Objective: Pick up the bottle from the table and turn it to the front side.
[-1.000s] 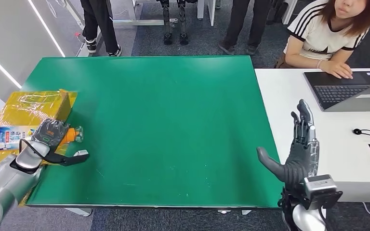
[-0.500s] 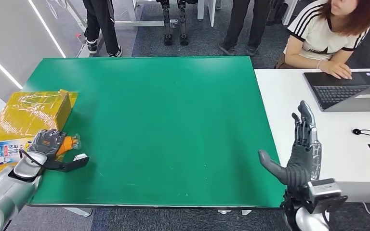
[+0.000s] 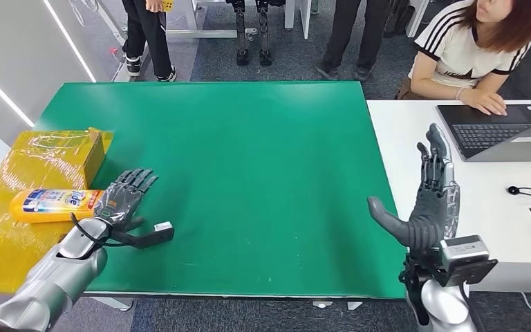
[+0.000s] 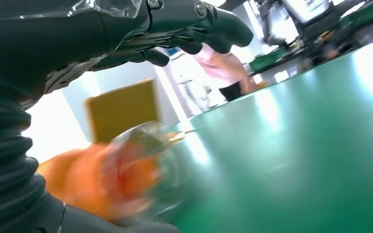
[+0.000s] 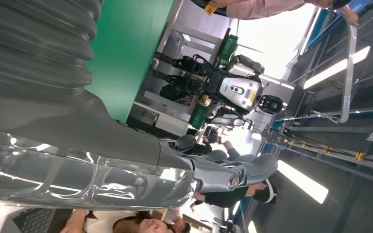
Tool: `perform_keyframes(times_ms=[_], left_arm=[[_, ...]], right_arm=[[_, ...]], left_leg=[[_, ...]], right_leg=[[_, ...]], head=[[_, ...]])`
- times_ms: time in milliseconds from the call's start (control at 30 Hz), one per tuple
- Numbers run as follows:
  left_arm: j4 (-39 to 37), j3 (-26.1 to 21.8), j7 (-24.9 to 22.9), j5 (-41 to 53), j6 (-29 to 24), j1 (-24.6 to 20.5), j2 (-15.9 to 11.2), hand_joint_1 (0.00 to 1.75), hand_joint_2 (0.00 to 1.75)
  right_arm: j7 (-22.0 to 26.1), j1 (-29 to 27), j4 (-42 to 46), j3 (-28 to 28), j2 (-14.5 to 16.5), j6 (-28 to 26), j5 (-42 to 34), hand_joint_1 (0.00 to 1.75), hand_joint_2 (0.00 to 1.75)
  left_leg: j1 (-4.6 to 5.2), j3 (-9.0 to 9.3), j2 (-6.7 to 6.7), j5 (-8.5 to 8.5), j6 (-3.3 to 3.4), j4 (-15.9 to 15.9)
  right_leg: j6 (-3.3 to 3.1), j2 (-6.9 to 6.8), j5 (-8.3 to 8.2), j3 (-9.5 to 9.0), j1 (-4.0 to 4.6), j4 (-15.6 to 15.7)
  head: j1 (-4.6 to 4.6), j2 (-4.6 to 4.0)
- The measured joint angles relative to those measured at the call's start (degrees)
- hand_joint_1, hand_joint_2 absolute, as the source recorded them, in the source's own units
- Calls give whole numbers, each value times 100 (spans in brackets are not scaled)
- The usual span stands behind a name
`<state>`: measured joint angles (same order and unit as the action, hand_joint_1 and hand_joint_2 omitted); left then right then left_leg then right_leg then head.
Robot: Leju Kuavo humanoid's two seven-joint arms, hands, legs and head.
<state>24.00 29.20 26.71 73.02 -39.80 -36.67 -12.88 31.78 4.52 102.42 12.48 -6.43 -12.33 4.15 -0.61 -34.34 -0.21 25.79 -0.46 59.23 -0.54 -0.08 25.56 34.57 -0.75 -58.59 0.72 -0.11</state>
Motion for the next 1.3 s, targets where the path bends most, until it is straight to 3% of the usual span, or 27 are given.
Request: perform_keyframes(times_ms=[233,467,767,900,1067,1200,1300], left_arm=[[422,-530,307,-213,-11,209,263,0,175],[490,-1434,1211,-1879,-13,223,869,0,175],[648,-1800,1295,-2549,-14,262,1190,0,175],[1680,-1810,1307,-4386,-19,540,1311,0,175],[3826,-1701,1333,-6599,253,1096,1457,0,175],[4783,-1033,1167,-6779,1280,1327,1581,0,175],[5044,-477,1094,-6616,1541,1444,1722,0,175]], right_arm=[[4,80,-124,63,0,-19,-27,0,175],[4,10,-157,73,1,-175,-55,0,175],[9,-78,-157,77,0,-198,-55,0,175],[58,-143,-180,78,1,-161,-101,0,175],[156,-76,-458,157,5,-80,-276,0,175],[280,32,-758,357,111,-116,-228,0,175],[321,46,-895,494,227,-168,-140,0,175]], left_leg=[[-2,-3,1,1,-1,-1],[0,-5,-1,1,0,0],[-2,-5,1,1,0,1],[-3,-8,1,1,0,0],[-1,-12,0,4,2,1],[0,-20,-23,3,5,1],[1,-22,-20,3,5,1]], right_leg=[[-1,3,1,7,0,0],[0,1,1,6,1,1],[0,3,1,9,1,1],[0,3,1,11,1,1],[2,2,2,13,2,3],[6,-25,5,9,1,7],[6,-21,2,8,0,7]], head=[[1,0],[-1,0],[1,0],[-1,0],[-1,0],[-1,0],[-2,0]])
